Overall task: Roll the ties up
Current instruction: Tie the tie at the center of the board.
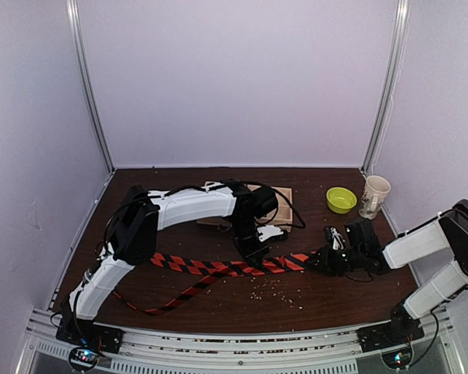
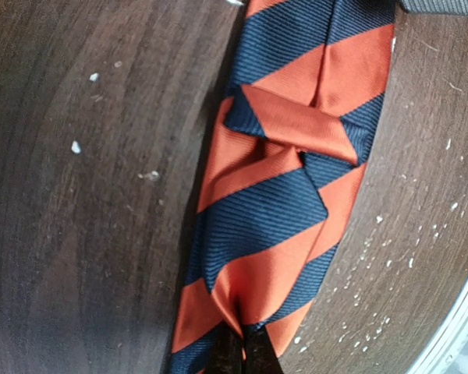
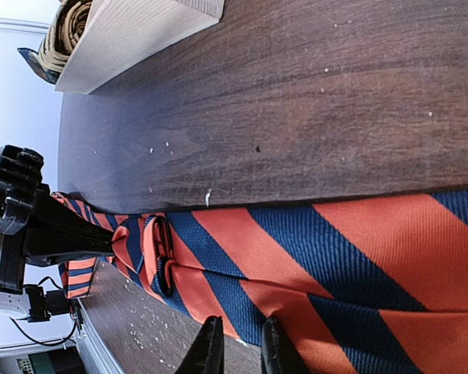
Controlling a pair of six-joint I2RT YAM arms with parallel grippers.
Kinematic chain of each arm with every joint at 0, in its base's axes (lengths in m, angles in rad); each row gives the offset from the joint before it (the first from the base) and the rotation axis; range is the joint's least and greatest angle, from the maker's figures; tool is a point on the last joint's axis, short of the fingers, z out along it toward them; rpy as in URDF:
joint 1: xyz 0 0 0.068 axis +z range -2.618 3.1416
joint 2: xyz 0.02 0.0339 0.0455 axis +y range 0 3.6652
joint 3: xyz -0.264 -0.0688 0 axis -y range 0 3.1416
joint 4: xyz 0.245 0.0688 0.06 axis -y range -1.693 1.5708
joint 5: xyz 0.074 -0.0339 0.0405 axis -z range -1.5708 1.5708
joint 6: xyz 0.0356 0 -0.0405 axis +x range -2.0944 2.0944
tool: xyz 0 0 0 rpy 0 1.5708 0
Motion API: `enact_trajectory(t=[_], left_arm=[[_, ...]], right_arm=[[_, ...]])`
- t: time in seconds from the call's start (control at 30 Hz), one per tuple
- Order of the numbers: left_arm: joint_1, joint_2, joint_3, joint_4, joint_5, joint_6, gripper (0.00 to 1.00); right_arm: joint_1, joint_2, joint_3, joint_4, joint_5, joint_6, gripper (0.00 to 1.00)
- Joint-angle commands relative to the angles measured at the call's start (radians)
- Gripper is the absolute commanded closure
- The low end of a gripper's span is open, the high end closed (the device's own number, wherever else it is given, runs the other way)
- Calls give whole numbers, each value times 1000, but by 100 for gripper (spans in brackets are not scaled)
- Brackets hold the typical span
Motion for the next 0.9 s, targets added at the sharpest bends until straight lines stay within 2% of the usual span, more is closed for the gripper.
enact_trajectory(t=[0.0, 0.17, 0.57, 0.87], left_arm=[[-15, 10, 25, -47, -27, 12, 100], [-15, -20, -23, -57, -74, 15, 100], [-38, 93, 145, -55, -22, -18, 100], [-43, 71, 112, -37, -22, -1, 100]], right_arm=[[-4, 14, -14, 4, 22, -8, 82], [-3, 11, -16, 2, 21, -9, 82], [-3, 14, -15, 0, 14, -9, 82], [-3, 7, -14, -6, 14, -8, 82]])
